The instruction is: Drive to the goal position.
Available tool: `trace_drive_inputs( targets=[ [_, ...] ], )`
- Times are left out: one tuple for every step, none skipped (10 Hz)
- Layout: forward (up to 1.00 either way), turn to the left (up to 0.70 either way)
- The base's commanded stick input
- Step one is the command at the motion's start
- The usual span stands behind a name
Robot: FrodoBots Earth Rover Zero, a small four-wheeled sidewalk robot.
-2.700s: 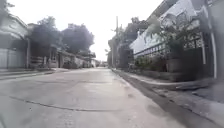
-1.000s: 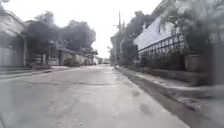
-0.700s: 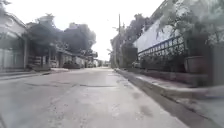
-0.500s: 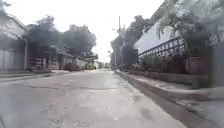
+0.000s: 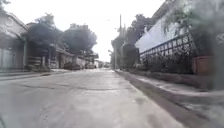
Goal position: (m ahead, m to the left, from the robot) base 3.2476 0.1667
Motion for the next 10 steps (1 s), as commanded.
trace_drive_inputs(
  targets=[
    [0.5, 0.0],
    [0.5, 0.0],
    [0.5, 0.0],
    [0.5, 0.0],
    [0.5, 0.0],
    [0.5, 0.0],
    [0.5, 0.0],
    [0.5, 0.0],
    [0.5, 0.0],
    [0.5, 0.0]
  ],
)
